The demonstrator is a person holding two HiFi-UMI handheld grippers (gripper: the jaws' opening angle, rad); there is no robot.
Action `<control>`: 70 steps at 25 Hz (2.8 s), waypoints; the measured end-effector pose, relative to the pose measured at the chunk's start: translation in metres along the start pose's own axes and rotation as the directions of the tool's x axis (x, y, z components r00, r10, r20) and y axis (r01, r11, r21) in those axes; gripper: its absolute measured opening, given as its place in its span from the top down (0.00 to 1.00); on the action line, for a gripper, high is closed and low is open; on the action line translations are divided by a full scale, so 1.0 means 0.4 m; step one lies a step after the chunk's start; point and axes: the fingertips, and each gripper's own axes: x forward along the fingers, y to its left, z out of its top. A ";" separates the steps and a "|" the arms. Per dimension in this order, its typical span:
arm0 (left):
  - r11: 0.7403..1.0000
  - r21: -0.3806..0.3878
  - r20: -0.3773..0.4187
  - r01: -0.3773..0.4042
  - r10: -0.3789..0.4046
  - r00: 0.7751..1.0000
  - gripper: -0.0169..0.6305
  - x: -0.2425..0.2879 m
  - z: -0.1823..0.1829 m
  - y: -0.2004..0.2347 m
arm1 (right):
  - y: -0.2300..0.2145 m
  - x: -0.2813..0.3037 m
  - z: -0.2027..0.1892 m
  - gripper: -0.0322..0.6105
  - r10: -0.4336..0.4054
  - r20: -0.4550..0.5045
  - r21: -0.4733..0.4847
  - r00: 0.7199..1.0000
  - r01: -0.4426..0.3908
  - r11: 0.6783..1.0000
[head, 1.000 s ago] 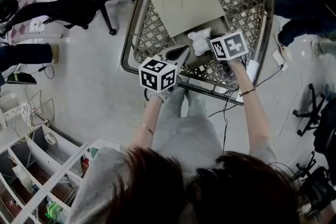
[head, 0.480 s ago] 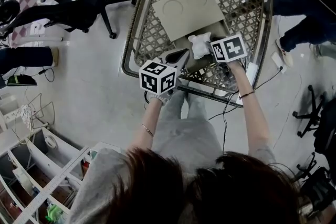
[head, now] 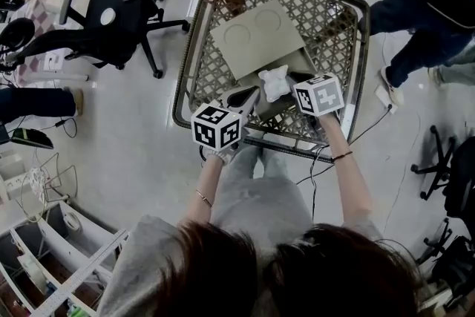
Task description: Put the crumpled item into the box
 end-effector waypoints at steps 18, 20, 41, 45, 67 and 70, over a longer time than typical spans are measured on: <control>0.989 0.140 0.136 0.037 -0.057 0.989 0.95 -0.104 0.189 -0.100 | 0.069 -0.309 0.136 0.91 0.013 0.465 0.047 0.885 -0.039 0.998; 0.986 0.160 0.153 0.040 -0.065 0.986 0.95 -0.113 0.213 -0.110 | 0.071 -0.342 0.151 0.92 0.008 0.502 0.047 0.865 -0.036 0.998; 0.950 0.313 0.327 0.014 -0.122 0.937 0.95 -0.221 0.435 -0.191 | 0.032 -0.677 0.289 0.92 -0.101 0.791 0.057 0.603 0.091 0.994; 0.935 0.355 0.360 0.012 -0.149 0.921 0.95 -0.240 0.489 -0.218 | 0.022 -0.735 0.317 0.92 -0.114 0.826 0.052 0.552 0.127 0.990; 0.888 0.444 0.506 -0.121 -0.137 0.852 0.95 -0.316 0.644 -0.214 | -0.001 -0.849 0.387 0.92 -0.132 0.885 0.039 0.447 0.212 0.977; 0.888 0.443 0.505 -0.121 -0.136 0.852 0.95 -0.313 0.644 -0.211 | -0.005 -0.841 0.388 0.92 -0.132 0.882 0.036 0.452 0.215 0.976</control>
